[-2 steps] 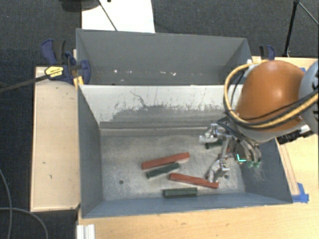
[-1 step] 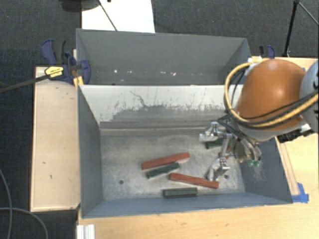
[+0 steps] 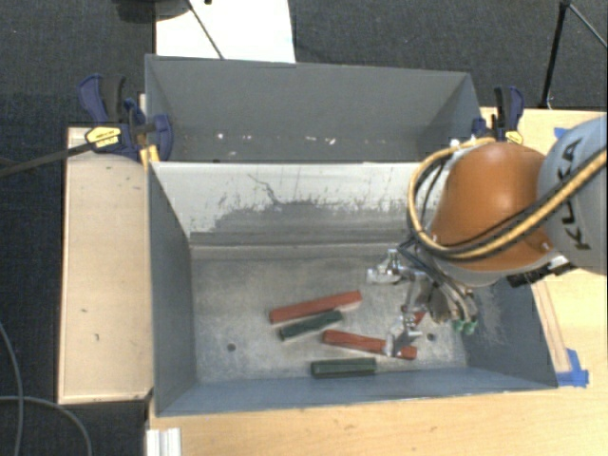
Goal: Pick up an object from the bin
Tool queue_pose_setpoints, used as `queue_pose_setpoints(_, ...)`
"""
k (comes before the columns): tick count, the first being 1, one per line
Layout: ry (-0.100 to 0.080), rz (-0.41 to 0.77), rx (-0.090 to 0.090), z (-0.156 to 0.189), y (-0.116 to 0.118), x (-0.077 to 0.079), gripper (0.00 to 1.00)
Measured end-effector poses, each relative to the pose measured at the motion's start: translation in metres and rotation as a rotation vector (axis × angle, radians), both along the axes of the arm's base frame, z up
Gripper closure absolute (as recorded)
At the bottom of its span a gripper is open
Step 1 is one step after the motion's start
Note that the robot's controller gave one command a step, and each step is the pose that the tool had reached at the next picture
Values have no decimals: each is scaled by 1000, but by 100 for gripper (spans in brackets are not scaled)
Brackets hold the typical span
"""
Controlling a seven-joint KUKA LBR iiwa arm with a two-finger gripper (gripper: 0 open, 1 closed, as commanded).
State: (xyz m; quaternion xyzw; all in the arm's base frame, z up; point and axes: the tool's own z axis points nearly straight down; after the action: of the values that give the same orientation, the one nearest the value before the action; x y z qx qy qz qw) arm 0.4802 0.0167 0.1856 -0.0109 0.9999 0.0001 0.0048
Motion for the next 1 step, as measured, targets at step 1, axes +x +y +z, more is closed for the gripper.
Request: queue_pose_setpoints(1,-8,-125,2,-95,-6,31,100)
